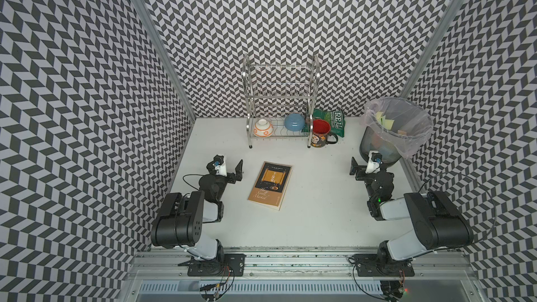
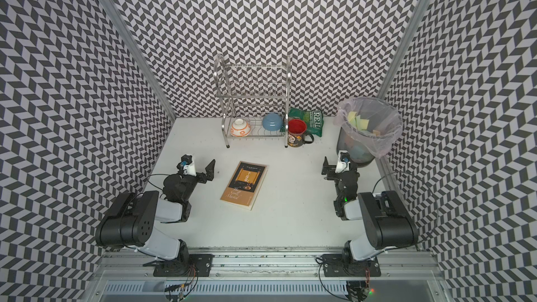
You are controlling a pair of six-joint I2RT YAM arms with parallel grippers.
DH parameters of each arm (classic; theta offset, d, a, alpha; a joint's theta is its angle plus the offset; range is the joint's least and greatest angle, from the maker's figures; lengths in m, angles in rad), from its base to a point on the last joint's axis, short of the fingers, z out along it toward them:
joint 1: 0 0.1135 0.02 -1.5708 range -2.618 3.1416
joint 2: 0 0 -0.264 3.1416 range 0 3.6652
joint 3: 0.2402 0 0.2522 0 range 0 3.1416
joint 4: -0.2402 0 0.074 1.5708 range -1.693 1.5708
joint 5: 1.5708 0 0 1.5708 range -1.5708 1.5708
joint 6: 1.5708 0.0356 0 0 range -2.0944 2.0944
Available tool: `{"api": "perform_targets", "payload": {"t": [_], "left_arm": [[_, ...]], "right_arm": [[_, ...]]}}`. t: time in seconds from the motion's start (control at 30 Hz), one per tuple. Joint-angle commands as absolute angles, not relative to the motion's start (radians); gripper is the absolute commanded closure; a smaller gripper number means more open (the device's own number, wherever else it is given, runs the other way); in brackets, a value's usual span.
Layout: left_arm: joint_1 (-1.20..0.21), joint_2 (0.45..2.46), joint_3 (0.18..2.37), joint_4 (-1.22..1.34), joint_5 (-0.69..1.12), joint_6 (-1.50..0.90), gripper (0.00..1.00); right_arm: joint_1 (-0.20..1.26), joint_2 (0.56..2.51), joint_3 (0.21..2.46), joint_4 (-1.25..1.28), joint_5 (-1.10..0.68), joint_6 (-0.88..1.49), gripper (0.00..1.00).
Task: Peel off the used sticky note
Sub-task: Reset both arms
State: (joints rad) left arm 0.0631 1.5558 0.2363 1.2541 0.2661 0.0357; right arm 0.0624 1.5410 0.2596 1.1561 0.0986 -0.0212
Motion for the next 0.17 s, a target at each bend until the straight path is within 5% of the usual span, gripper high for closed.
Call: {"api": "perform_targets", "payload": {"t": [0.0, 0.13], "left_arm": [[0.057, 1.552, 0.246, 1.267, 0.261, 0.044, 0.00], [0.058, 1.552, 0.244, 1.270, 0.261, 0.044, 0.00]], "right_arm": [[0.058, 1.531, 0.277, 1.200, 0.092, -0.016, 0.00], [0.058, 1.532, 0.277, 1.200, 0.092, -0.016, 0.00]]}}
